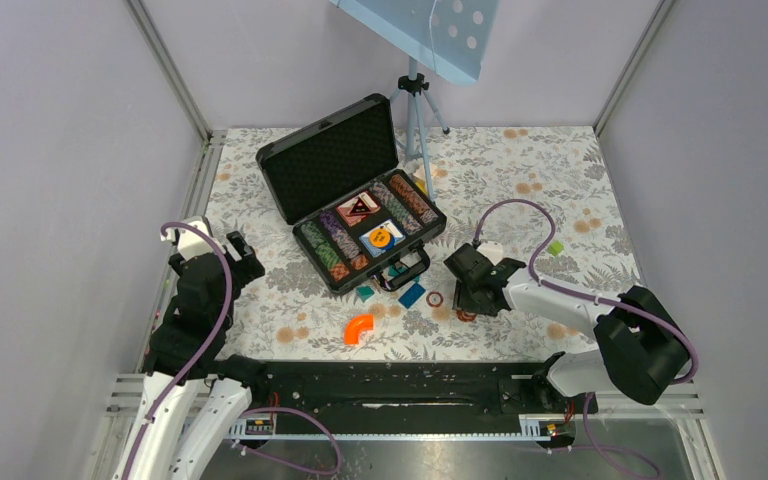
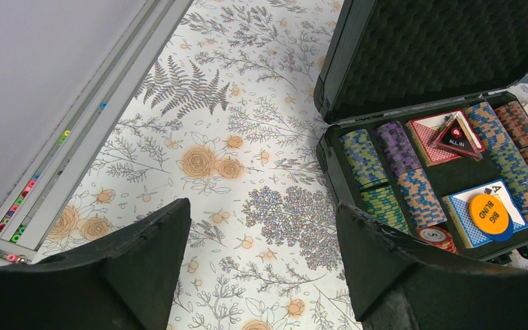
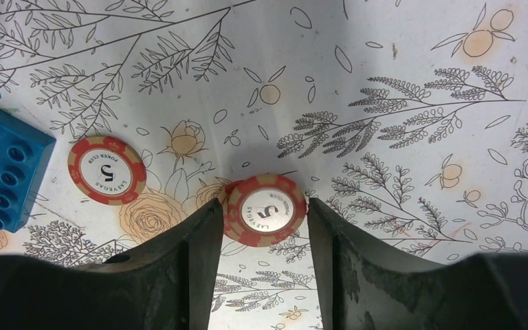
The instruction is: Pack up texas hold em set
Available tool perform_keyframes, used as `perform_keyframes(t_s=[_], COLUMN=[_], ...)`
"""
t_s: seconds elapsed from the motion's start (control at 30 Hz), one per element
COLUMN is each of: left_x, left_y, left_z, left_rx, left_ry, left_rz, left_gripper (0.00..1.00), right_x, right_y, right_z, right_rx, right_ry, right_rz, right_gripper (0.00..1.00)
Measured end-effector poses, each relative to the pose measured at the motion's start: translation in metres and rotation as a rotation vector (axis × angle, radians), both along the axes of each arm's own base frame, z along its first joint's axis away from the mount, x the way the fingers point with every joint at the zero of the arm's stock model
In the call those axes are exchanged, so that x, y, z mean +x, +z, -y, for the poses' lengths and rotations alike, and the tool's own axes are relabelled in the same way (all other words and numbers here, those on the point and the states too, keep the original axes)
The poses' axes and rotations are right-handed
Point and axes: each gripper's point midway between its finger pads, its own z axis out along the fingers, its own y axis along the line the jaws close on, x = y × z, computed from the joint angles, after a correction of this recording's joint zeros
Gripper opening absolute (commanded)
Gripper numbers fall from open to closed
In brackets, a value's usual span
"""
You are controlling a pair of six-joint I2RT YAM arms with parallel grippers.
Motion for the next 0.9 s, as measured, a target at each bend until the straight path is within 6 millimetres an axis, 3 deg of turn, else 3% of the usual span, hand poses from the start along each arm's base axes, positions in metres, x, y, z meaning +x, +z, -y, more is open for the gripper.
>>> perform_keyframes(t_s=[0.43,0.9], left_x=[0.0,0.0], left_y=[0.0,0.0], left_z=[0.0,0.0], left_rx=[0.0,0.0], left_ry=[0.0,0.0], left_rz=[0.0,0.0], left_gripper=[0.77,0.77], right_x=[0.0011,0.0006], right_y=[-0.0021,-0.0084], right_z=[0.0001,-0.0055], right_rx=[-0.008,-0.013], right_ry=[0.006,0.058], right_rz=[-0.005,-0.039], right_gripper=[0.75,0.66])
